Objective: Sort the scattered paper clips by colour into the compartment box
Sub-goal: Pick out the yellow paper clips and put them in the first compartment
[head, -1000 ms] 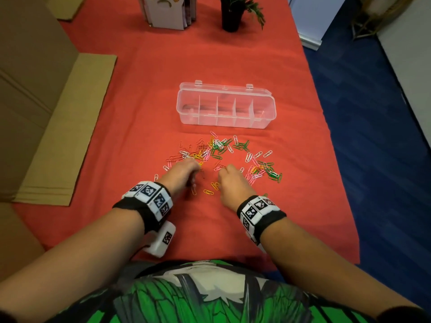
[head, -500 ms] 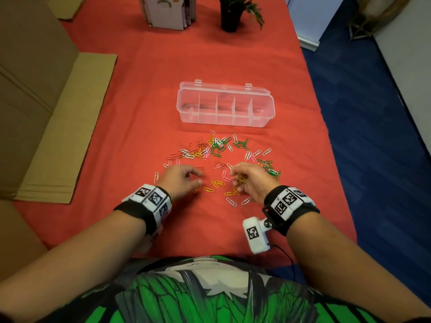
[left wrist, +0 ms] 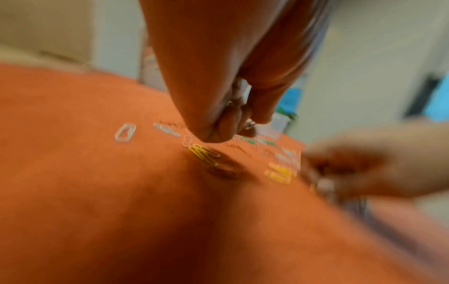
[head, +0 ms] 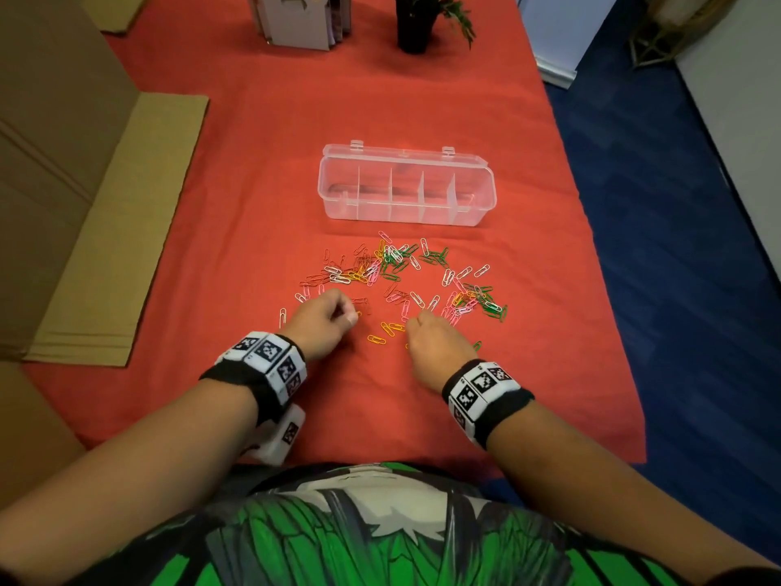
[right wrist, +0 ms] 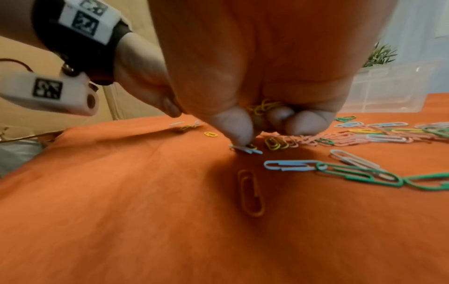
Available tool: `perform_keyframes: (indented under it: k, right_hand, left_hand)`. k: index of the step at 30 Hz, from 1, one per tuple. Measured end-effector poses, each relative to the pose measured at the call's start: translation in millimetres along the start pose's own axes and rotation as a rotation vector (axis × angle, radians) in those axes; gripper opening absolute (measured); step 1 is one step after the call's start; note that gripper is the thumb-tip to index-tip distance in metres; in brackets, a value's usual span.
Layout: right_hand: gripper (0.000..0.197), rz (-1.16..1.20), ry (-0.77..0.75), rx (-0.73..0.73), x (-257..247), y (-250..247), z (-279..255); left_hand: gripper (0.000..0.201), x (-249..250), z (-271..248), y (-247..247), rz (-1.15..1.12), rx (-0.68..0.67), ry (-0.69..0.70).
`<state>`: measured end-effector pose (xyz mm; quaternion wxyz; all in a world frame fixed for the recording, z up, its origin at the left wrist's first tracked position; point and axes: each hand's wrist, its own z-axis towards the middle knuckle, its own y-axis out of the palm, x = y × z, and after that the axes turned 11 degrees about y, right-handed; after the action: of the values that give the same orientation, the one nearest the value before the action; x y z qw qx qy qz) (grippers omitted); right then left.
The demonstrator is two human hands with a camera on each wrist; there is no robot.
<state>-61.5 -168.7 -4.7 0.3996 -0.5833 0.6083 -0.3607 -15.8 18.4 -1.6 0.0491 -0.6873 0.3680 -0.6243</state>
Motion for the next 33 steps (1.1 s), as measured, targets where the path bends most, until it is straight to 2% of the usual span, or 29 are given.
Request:
perform_keyframes:
  k: [4,6,9,11,12,14,16,18,21,25,27,29,31,33]
  right_hand:
    - [0.029,0.052,0.016,-0.041,1.6,-4.8,2.3]
    - [0.028,0.126,0.055,-0.061,6.9,-10.1,5.3]
    - [0.024,0.101,0.036,-0.036,11.4,-11.8,4.4]
    - [0.025,0.036,0.004,-0.025,8.8,-8.0,0.8]
    - [0.026,0.011,-0.003,-0.027,6.0,-6.5,-1.0]
    - [0.029,-0.031,-0.015,-0.021,0.4,-6.8,-2.9]
    - [0.032,-0.079,-0.035,-0.010,-3.1,-10.1,-3.0]
    - [0.033,-0.093,-0.039,-0.004,-3.8,-13.6,-3.4]
    - [0.029,-0.077,-0.021,0.007,-4.0,-14.9,-1.6]
    - [0.032,-0.144,-0.023,-0.007,-14.3,-10.6,-2.5]
    - [0.033,-0.141,-0.040,-0.029,-15.4,-9.5,-1.4]
    - [0.032,-0.082,-0.045,-0.055,-10.4,-9.8,5.1]
    - [0.029,-0.019,-0.030,-0.069,-4.3,-10.3,9.6]
    - [0.027,-0.015,-0.021,-0.060,-1.6,-10.3,10.0]
  left_hand:
    - [0.031,11.3,1.8,-2.2,-0.670,0.060,-0.272]
    - [0.031,18.0,3.0,-3.7,-0.816,0.074,-0.369]
    - [0.028,24.4,4.9,0.0,-0.811,0.080,-0.435]
    - [0.026,25.0,8.5,7.1,-0.686,0.075,-0.423]
    - [0.027,23.1,10.7,11.0,-0.553,0.055,-0.368]
    - [0.025,15.3,12.4,17.9,-0.156,0.001,-0.186]
    - [0.009,9.8,7.3,22.6,0.191,-0.052,-0.043]
    - [0.020,5.0,2.5,28.4,0.458,-0.145,0.101]
    - [0.024,6.5,0.9,33.2,0.636,-0.195,0.196]
    - [0.023,7.5,0.9,37.2,0.675,-0.269,0.214]
    - [0.020,10.1,4.7,33.3,0.538,-0.250,0.170]
    - [0.015,16.9,8.4,22.8,0.266,-0.190,0.009]
    - [0.011,20.9,8.1,11.4,-0.227,-0.106,-0.218]
    - [0.008,21.4,5.2,-0.1,-0.647,-0.014,-0.362]
